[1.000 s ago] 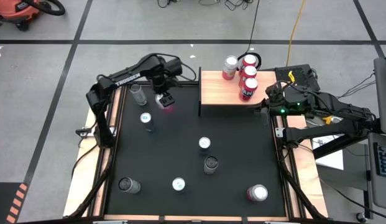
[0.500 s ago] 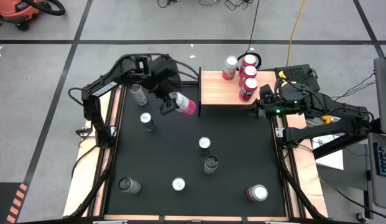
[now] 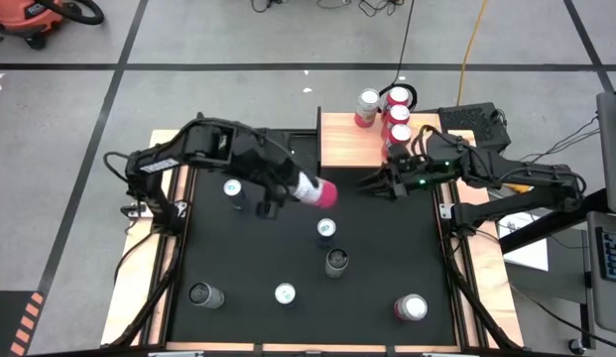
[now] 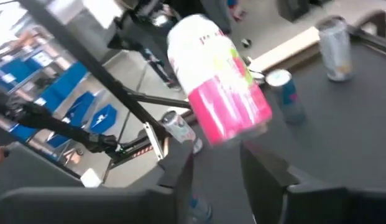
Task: Place canned beverage on shelf
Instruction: Put the top pink white soda can on the shelf aligned with the other pink white soda can
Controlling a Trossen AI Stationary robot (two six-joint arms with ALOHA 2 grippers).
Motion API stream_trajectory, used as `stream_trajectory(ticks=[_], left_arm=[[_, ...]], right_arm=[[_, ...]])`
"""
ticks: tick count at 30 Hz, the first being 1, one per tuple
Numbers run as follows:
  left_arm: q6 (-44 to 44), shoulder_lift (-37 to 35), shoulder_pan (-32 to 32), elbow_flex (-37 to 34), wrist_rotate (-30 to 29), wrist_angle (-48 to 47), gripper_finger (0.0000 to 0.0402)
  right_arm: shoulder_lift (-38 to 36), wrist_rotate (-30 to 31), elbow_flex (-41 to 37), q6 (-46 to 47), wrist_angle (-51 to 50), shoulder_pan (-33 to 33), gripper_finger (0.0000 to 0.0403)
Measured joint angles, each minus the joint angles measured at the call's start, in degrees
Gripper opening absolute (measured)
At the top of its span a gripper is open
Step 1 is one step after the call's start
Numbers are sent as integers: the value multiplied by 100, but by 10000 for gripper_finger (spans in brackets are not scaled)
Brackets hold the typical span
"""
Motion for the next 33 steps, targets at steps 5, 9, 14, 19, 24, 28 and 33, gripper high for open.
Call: stream_trajectory(ticks=[5,9,14,19,24,28,33], left_arm=[[504,0,-175,2,-49,698,284],[579,0,-224,0,-58,690,285],[1221,0,-277,0,-56,754,285],[1745,0,-291,0,-47,779,285],[2341,2,-288,0,-51,779,285],[2467,2,-325,0,-53,783,285],[2723,2,-388,0,-6,790,285]], right_arm=[[178,-8,0,-76,296,4,188],[151,-8,0,-43,499,4,247],[131,-48,0,-45,489,2,314],[183,-285,0,90,499,0,366],[345,-370,2,74,628,-2,395],[513,-474,1,-59,999,-9,399],[791,-886,2,-23,1254,-115,400]])
